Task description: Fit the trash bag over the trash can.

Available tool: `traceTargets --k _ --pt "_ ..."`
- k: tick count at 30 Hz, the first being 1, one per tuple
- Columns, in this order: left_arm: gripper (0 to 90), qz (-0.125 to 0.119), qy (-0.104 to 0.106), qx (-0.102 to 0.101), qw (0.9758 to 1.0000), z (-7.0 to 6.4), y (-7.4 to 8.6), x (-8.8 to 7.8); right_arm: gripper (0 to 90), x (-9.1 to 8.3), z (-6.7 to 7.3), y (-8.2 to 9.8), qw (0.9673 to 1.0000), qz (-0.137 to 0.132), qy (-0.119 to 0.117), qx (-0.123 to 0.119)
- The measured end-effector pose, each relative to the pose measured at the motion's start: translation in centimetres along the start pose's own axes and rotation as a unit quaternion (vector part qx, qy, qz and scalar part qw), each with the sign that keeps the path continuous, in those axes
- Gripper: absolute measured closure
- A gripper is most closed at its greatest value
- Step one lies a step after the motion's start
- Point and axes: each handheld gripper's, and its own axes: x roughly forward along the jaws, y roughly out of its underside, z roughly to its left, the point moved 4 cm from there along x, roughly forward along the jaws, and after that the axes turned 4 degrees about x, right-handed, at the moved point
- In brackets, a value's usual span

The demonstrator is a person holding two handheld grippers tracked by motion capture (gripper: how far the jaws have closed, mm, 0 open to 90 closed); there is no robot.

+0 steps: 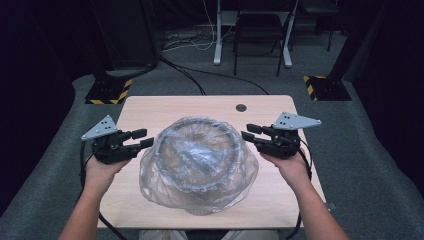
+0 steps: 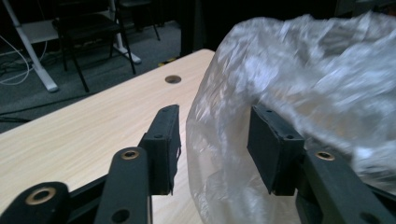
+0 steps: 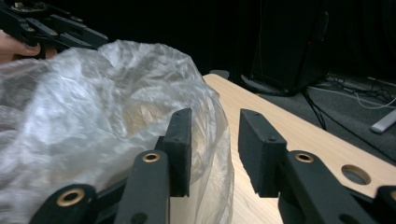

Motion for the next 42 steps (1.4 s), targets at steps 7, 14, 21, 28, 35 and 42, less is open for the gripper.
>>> traceTargets --k 7,14,21,28,35,42 --pt "46.3 -0.017 0.022 0.005 0.9996 -1.4 -1.4 -0.7 60.0 -1.0 1.8 -1.5 0.9995 -0.016 -0.021 -0.018" --pt "42.7 -0.016 0.069 0.029 0.9971 -3.9 -2.9 0.7 56.7 0.4 3.8 -1.5 0.9975 0.006 -0.064 -0.031" --pt "42.1 -0.003 0.102 0.046 0.9937 -5.0 -3.0 2.6 56.6 2.2 4.7 -0.8 0.9949 0.040 -0.082 -0.043" --pt "40.9 0.016 0.117 0.055 0.9915 -5.5 -2.7 3.7 56.2 3.5 5.3 -0.4 0.9914 0.068 -0.098 -0.053" --pt "39.7 0.044 0.133 0.070 0.9876 -6.1 -2.1 4.7 54.3 4.5 5.8 0.4 0.9873 0.098 -0.111 -0.059" --pt "38.4 0.046 0.143 0.067 0.9865 -6.3 -1.9 4.9 51.2 4.8 6.0 0.5 0.9857 0.102 -0.118 -0.063"
